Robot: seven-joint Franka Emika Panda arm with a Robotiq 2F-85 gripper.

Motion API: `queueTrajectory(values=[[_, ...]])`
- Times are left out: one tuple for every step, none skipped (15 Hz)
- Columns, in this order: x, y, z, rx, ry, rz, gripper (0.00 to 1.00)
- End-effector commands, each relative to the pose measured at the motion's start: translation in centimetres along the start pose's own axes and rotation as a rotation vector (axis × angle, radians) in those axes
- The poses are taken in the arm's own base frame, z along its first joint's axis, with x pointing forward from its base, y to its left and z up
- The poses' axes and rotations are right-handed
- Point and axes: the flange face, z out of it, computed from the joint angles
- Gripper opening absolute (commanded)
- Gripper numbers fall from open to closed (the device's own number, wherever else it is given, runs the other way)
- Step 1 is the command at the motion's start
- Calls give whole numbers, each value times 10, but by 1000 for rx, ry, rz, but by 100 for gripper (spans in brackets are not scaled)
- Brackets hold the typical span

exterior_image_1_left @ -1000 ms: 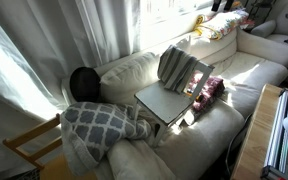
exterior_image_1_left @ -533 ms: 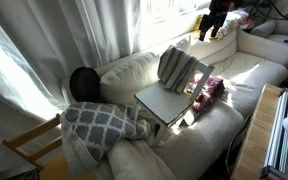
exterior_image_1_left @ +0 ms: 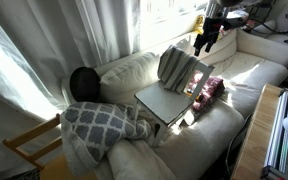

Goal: Pick up the striped towel and put it on the top of the backrest of the couch, turn the chair ninety degrees clockwise on the couch

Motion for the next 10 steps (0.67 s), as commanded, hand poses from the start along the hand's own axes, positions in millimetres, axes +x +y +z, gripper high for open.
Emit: queueTrajectory(values=[[7,-2,22,11,13,-6,100],[9,-3,26,10,20,-3,100],[10,-4,30,11,30,1,100],[13,-5,33,14,42,13,100],[14,-6,36,16,55,20,98],[16,-7,38,15,67,24,96],[17,-8,41,13,72,25,92],[19,-8,43,6,84,23,87],[20,-8,45,1,90,22,75],[21,-8,46,-5,97,19,66]])
